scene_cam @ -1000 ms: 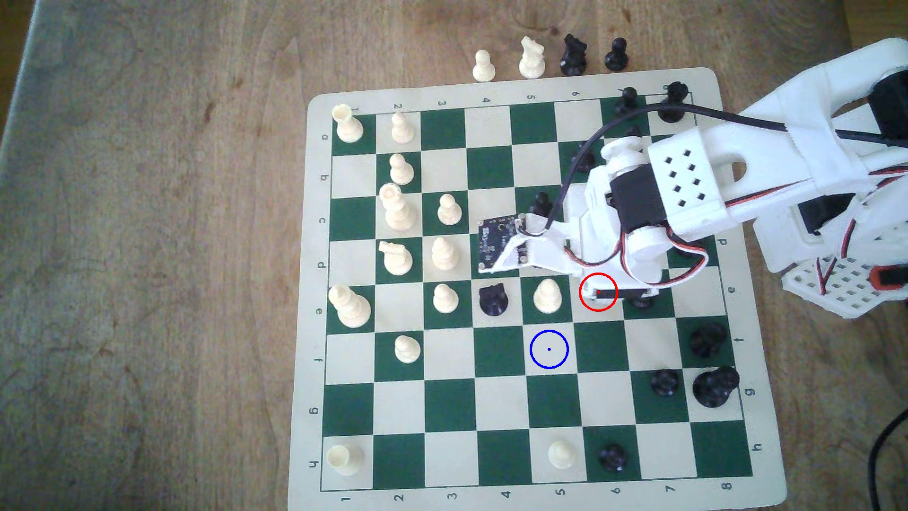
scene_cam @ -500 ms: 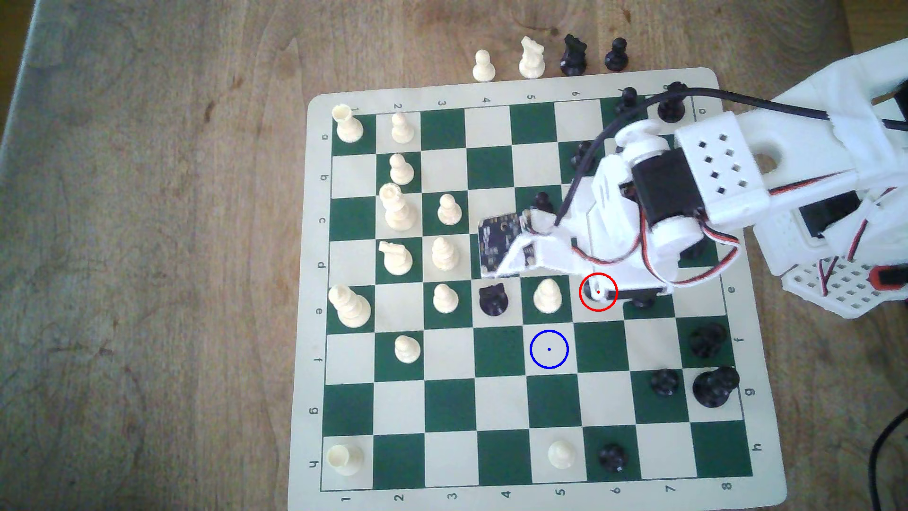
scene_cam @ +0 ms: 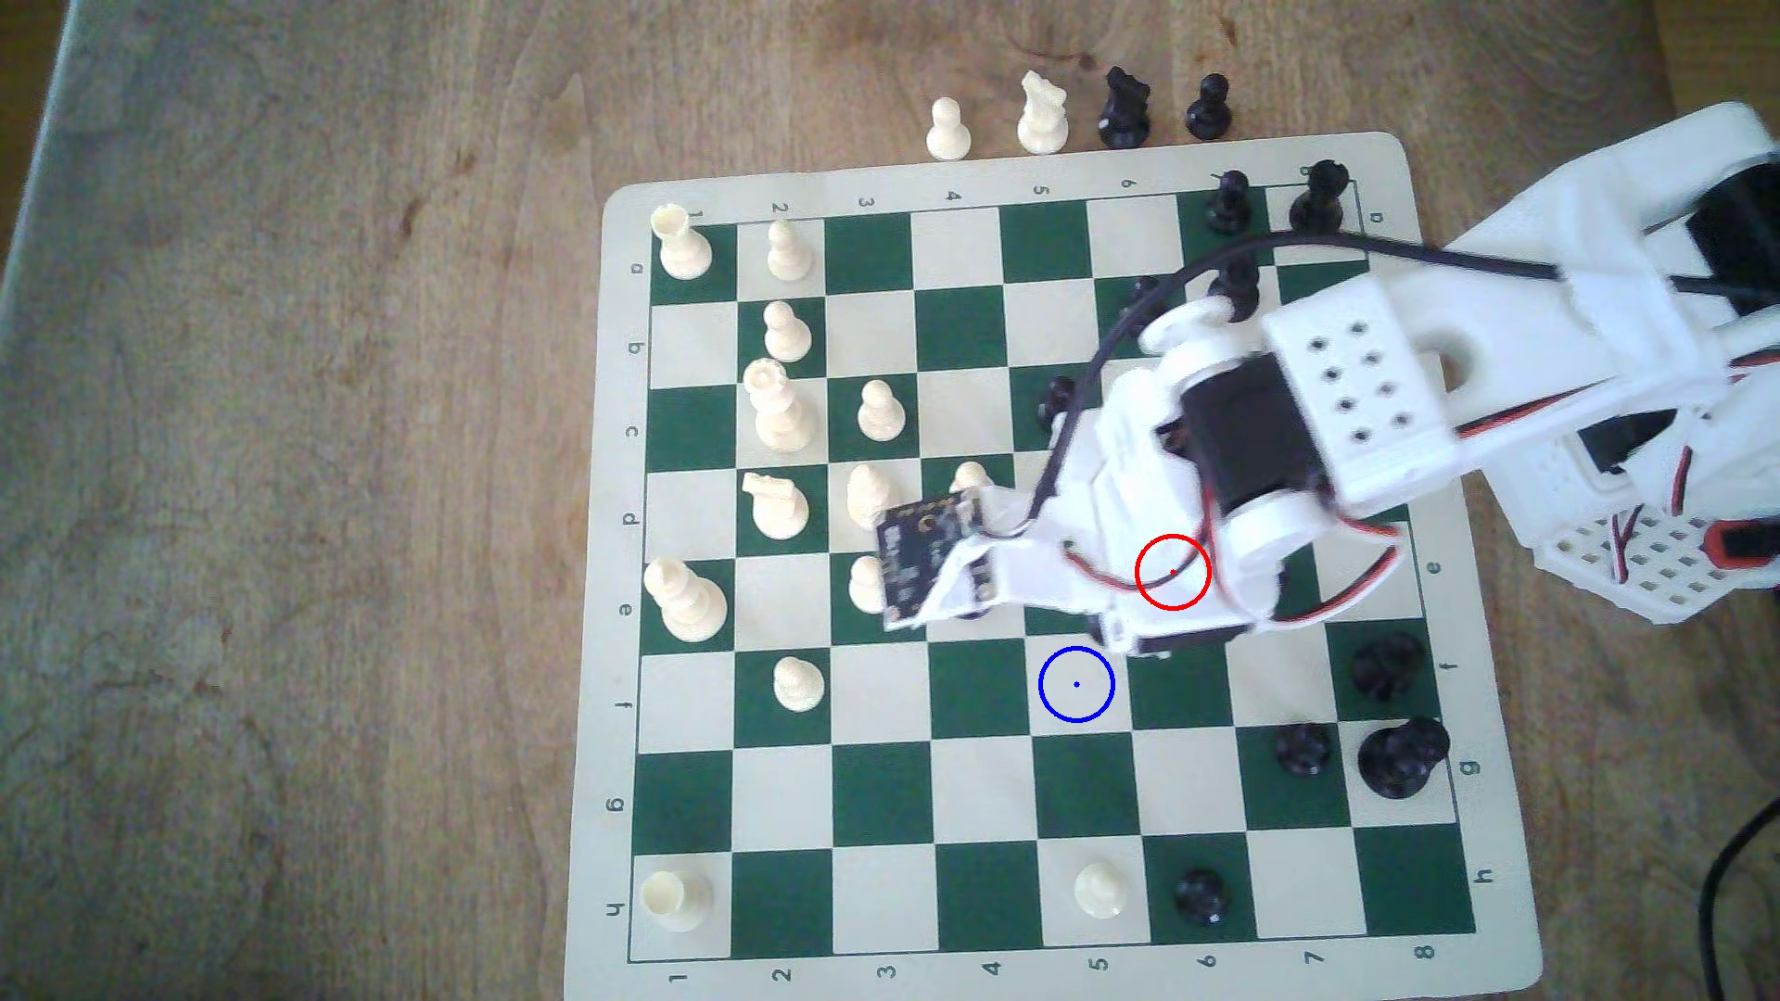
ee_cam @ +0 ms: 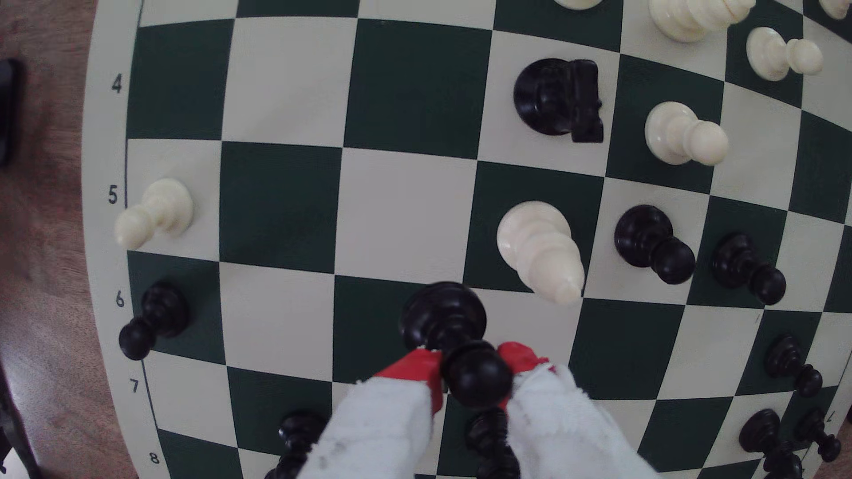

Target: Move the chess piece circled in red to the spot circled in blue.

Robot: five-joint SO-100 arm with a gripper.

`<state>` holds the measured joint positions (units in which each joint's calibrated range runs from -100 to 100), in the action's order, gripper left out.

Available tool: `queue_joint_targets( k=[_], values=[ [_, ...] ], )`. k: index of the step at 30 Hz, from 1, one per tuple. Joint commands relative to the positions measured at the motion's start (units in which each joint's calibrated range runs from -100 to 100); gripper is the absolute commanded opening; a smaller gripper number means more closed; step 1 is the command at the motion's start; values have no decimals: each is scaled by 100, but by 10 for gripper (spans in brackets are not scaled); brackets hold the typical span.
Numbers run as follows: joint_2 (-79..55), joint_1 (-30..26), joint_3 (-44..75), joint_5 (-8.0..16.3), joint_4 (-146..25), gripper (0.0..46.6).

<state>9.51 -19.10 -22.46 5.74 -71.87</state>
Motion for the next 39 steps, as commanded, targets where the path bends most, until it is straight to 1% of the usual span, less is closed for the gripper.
queue_joint_targets(
  k=[1,9,22,39],
  values=[
    [-170,-73,605,0,185,46],
    [-900,-120,940,-5,349,46],
    [-1545,-237,1475,5,398,46],
    [-1596,-214,1348,-10,201,47]
  ],
)
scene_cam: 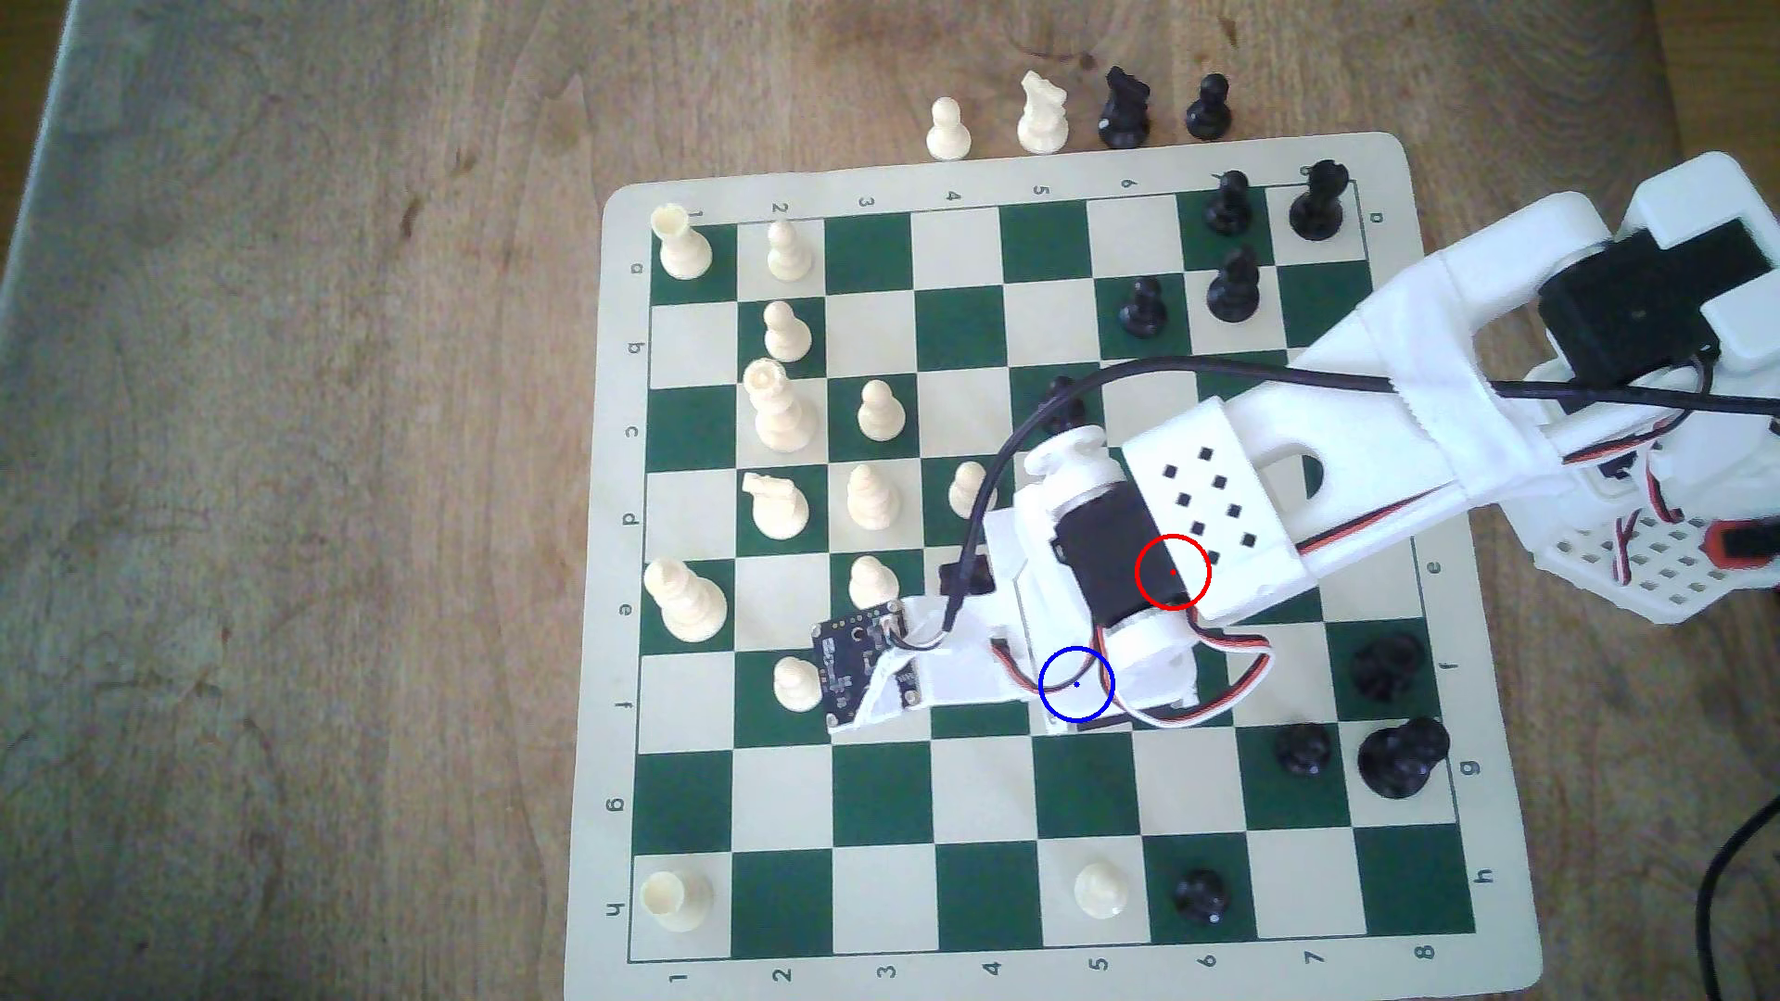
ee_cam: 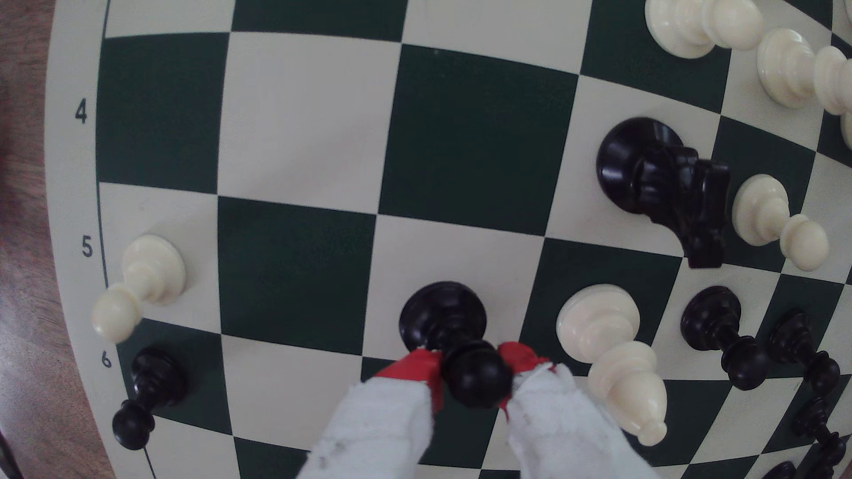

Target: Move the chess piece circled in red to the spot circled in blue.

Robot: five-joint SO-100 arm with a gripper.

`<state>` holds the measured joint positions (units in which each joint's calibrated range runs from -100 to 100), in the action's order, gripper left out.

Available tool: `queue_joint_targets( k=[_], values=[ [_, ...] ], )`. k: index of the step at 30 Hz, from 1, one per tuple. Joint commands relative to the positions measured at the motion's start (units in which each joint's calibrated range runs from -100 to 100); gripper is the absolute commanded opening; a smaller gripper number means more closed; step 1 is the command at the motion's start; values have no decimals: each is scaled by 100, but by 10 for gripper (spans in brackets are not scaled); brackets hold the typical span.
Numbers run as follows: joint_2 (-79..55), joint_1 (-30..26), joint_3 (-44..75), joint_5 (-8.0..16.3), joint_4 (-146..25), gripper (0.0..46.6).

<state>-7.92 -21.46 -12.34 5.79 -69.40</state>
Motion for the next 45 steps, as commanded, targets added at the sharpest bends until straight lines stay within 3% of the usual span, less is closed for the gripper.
queue_joint_targets(
  k=[1,22,32,45],
  values=[
    [130,22,336,-10,-38,48],
    [-40,38,390,5,110,50],
    [-57,54,363,54,110,139],
    [749,62,-299,88,44,158]
  ],
)
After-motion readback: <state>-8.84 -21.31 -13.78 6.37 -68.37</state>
